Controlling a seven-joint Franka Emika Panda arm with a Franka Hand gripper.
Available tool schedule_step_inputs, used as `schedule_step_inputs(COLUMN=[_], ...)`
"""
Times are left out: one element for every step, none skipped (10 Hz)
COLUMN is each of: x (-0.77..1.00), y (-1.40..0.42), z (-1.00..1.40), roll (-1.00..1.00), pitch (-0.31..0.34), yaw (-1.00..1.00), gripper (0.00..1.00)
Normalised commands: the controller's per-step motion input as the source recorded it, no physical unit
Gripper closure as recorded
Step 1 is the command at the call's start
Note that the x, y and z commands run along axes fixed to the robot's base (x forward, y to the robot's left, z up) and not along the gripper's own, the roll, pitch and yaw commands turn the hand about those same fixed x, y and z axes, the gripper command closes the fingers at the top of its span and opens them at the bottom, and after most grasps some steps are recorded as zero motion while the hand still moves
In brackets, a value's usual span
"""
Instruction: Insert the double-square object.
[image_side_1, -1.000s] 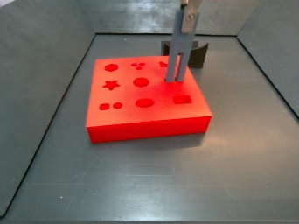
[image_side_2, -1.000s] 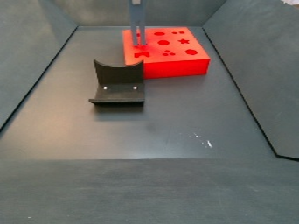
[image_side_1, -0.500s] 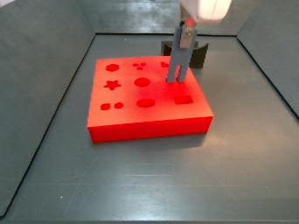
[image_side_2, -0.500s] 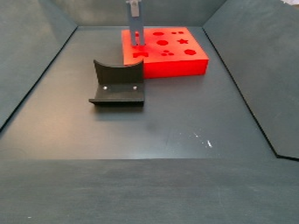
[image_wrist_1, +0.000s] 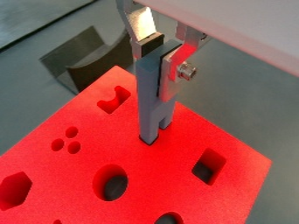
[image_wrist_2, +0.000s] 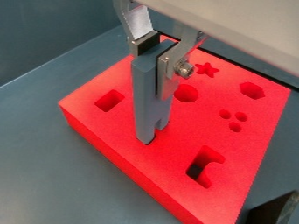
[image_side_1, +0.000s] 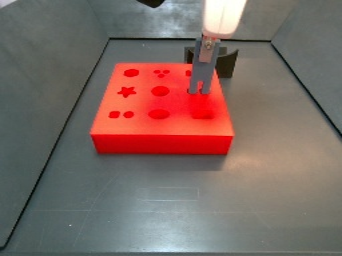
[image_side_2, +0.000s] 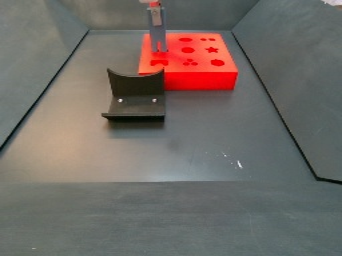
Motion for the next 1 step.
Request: schedule_step_inputs(x=[0.0], y=[0.0], z=[0.0], roll=[0.0], pitch=[0.0], yaw=[0.0], gripper=[1.0])
